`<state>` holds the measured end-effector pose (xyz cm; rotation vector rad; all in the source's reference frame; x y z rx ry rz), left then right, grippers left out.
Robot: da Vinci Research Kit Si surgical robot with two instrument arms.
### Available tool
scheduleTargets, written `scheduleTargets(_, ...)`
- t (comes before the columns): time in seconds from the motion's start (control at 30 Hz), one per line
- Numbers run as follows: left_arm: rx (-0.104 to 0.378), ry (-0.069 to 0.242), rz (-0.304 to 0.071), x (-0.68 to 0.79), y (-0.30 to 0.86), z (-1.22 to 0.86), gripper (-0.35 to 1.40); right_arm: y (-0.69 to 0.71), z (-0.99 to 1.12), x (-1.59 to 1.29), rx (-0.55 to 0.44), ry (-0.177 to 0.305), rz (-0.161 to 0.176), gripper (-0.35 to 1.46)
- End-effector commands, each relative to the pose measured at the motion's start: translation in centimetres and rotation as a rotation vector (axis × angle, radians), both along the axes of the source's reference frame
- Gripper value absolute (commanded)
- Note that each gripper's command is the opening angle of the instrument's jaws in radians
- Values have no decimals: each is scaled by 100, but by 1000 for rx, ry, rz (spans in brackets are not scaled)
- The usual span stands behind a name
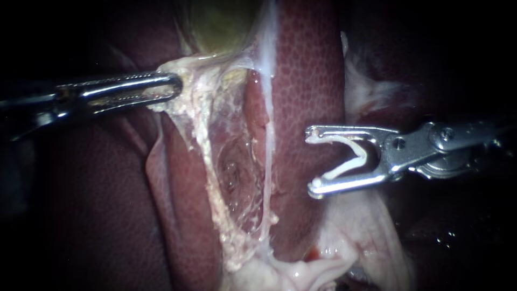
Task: Clipping first clip left tube
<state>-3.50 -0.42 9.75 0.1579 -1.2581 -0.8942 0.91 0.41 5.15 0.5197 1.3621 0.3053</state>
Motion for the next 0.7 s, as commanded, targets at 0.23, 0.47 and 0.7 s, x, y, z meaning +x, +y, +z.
scheduleTargets(0.23, -2, 3, -2, -3, -3, 2, -35, -16, 24, 30, -12, 6, -7, 60)
scheduleTargets(0.47, -3, 4, -3, -5, -4, 2, -35, -36, 62, 68, 5, 7, -12, 60)
scheduleTargets(0.7, -4, 7, -7, -6, -6, 0, -35, -47, 88, 92, 23, 5, -14, 60)
